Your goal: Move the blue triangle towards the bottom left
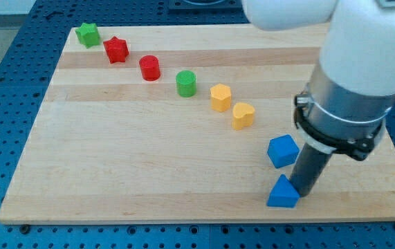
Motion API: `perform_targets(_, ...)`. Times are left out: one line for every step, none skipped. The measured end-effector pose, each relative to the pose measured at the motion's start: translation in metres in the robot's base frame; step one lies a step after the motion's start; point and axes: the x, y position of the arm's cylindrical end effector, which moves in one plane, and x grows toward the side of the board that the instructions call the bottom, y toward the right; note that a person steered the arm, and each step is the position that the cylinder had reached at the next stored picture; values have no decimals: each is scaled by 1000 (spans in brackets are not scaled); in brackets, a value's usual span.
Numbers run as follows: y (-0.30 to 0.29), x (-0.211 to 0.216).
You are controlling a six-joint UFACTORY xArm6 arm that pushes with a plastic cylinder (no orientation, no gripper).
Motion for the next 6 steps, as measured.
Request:
perform_targets(8, 0)
perform_targets(14, 2)
perform_targets(13, 8)
perform_targets(-7, 14)
perform_targets(-60, 15)
perform_targets(-118, 15)
